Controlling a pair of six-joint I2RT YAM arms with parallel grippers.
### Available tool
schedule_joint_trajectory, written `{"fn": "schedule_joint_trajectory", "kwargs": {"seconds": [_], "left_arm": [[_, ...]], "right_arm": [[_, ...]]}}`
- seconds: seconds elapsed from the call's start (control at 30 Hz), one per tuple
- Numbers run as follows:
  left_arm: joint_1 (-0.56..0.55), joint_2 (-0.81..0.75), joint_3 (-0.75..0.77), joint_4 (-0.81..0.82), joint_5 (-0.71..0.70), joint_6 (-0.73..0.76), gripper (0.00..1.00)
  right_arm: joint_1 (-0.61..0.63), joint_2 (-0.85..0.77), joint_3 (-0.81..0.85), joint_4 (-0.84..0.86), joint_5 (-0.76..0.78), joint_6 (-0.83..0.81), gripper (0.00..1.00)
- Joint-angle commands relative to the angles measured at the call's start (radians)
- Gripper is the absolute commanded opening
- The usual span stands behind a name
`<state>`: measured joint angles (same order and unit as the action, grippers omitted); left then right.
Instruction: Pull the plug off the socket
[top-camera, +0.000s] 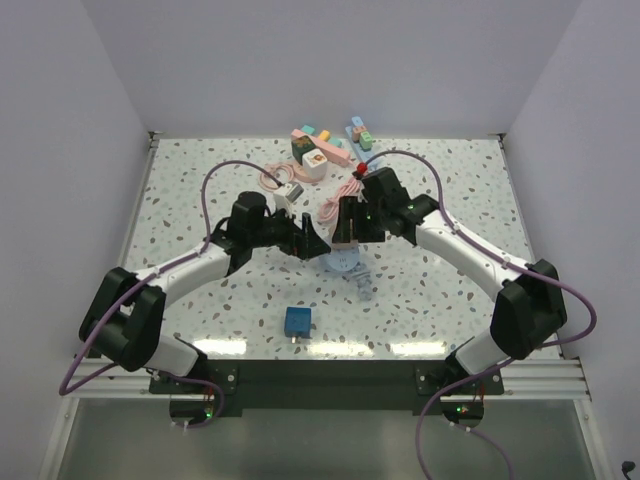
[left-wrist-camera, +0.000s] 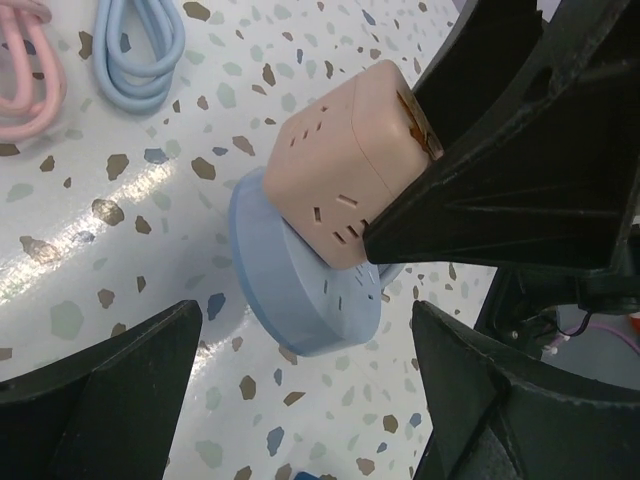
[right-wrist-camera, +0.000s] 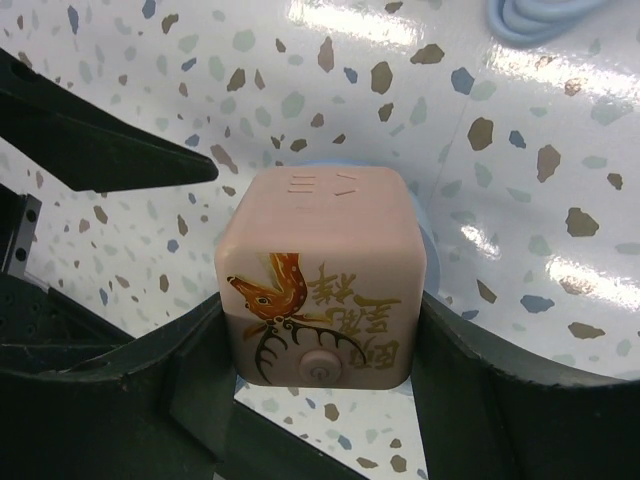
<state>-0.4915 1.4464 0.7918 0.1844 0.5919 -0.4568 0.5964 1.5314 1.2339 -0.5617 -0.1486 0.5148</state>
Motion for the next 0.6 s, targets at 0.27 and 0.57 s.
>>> {"fn": "schedule_joint_trajectory", "kwargs": {"seconds": [0.27,0.57], "left_arm": [[-0.018,0.063,-0.034,0.165,0.03,-0.036,0.91],[-0.019,0.131,-0.006,0.204,-0.046,-0.066,0.46]], "right_arm": [[-0.001,-0.019,0.061,0.146,-0.032,0.128,0.0],[-0.001,-0.039,0.03,0.186,-0.055,0.162,0.0]]}}
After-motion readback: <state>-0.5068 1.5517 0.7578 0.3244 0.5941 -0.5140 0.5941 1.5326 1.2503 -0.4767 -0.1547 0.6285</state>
